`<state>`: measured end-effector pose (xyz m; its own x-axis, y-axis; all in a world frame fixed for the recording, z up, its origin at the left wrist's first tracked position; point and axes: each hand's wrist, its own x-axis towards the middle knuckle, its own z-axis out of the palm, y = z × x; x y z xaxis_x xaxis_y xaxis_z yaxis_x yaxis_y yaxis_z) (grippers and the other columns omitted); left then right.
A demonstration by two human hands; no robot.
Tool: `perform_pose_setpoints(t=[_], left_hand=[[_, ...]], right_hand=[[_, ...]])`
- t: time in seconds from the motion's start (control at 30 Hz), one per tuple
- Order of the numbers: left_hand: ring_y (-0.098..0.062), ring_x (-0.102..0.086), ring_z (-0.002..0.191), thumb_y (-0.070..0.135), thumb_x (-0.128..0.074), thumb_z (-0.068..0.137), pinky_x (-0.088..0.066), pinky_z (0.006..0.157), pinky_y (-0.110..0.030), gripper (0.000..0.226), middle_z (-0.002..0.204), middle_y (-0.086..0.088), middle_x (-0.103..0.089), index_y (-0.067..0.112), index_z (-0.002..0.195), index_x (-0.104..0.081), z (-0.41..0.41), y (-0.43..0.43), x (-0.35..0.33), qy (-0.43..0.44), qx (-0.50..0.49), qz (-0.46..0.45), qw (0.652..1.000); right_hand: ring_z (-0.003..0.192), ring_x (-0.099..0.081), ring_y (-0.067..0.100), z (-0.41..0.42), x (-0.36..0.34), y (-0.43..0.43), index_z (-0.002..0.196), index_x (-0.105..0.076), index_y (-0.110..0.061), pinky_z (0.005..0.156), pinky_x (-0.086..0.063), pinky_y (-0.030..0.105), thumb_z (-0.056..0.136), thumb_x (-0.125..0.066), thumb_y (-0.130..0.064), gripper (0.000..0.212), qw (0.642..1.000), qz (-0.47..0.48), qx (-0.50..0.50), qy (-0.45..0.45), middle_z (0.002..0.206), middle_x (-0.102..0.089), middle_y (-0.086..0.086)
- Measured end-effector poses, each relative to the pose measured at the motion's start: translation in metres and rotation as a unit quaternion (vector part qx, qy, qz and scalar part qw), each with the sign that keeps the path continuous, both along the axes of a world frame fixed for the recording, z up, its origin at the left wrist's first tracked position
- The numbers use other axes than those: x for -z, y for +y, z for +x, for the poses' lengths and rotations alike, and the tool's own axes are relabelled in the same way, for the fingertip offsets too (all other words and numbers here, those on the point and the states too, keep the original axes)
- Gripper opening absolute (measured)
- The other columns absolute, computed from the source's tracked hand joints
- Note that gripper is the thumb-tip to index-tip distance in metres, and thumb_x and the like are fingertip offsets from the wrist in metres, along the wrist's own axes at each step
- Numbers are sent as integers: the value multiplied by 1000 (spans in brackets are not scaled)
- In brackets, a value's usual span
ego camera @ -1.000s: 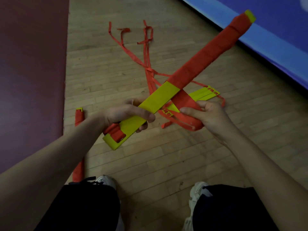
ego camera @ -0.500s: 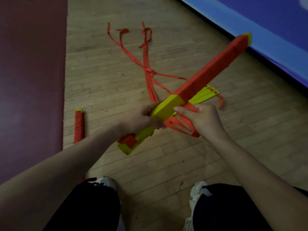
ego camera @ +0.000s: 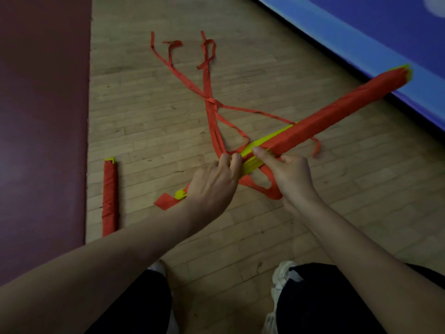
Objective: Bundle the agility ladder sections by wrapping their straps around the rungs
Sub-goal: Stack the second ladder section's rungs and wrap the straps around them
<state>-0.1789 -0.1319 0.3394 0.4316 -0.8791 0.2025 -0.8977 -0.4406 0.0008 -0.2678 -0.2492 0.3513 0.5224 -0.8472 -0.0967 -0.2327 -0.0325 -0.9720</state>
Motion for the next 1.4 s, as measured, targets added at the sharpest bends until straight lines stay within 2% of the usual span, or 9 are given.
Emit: perform_pose_setpoints(t=[0.17, 0.27, 0.43, 0.6, 0.77, 0.9, 1.07, 1.2, 1.4], left_hand=[[-34, -62, 69, 45, -46, 91, -39, 49, -33, 47, 91, -13, -58, 4, 113, -51, 3, 2, 6, 40, 59, -109, 991], [-23, -59, 81, 53, -45, 93, -42, 66, -31, 49, 97, -4, -57, 11, 118, -46, 6, 3, -14, 260, 24, -95, 961], [-5, -67, 69, 34, -75, 79, -49, 61, -14, 26, 79, 5, -70, 21, 98, -63, 37, 9, -49, 588, 17, -54, 807], [-22, -70, 75, 25, -74, 77, -57, 65, -29, 35, 98, -10, -72, 10, 107, -62, 51, 19, -55, 723, 47, 31, 688], [-18, -64, 62, 29, -87, 62, -56, 60, -30, 61, 79, -8, -65, 4, 110, -57, 59, 29, -46, 825, 100, 90, 549], [-13, -55, 55, 40, -87, 61, -48, 54, -22, 69, 70, -2, -56, 4, 110, -55, 56, 29, -46, 817, 97, 65, 564], [-16, -50, 52, 55, -78, 66, -45, 49, -22, 54, 67, -5, -52, 10, 94, -64, 57, 29, -48, 795, 29, 58, 603], [-19, -50, 54, 46, -61, 79, -44, 49, -24, 38, 69, -7, -55, 11, 92, -65, 59, 29, -48, 780, -31, 42, 623], [-18, -56, 55, 23, -63, 88, -48, 48, -25, 22, 69, -7, -61, 4, 98, -66, 55, 27, -45, 725, -83, -25, 683]], right_hand=[[62, -61, 19, 1, -5, 0, 74, -68, 6, 55, -49, 26, 69, -83, -32, 41, 993, 89, 26, -67, 71, -65, 14], [51, -63, 15, -1, -14, 4, 76, -69, 2, 46, -48, 20, 77, -78, -15, 19, 986, 126, 12, -105, 65, -67, 10], [28, -44, 1, -5, -31, 12, 68, -57, -6, 33, -33, 12, 86, -66, -7, 21, 983, 119, -47, -134, 34, -48, -8], [28, -40, 2, -7, -39, 15, 69, -54, -8, 32, -31, 12, 88, -62, -5, 20, 972, 122, -111, -165, 38, -46, -9], [29, -40, 1, -9, -41, 16, 66, -52, -10, 33, -31, 12, 87, -59, -1, 24, 964, 109, -166, -177, 37, -46, -10], [33, -45, 1, -8, -39, 9, 76, -59, -8, 36, -35, 13, 77, -66, -15, 9, 967, 91, -183, -149, 41, -51, -9], [72, -57, 23, -11, -21, -2, 89, -71, 2, 67, -44, 29, 62, -81, -36, 47, 971, 81, -220, -49, 83, -66, 23], [63, -65, 8, -15, -18, -7, 87, -74, -8, 54, -51, 18, 62, -77, -23, 29, 972, 107, -206, -21, 77, -73, 4], [75, -66, 14, -14, -9, -5, 93, -73, -5, 62, -53, 19, 63, -77, -26, 37, 977, 99, -188, 0, 93, -73, 15]])
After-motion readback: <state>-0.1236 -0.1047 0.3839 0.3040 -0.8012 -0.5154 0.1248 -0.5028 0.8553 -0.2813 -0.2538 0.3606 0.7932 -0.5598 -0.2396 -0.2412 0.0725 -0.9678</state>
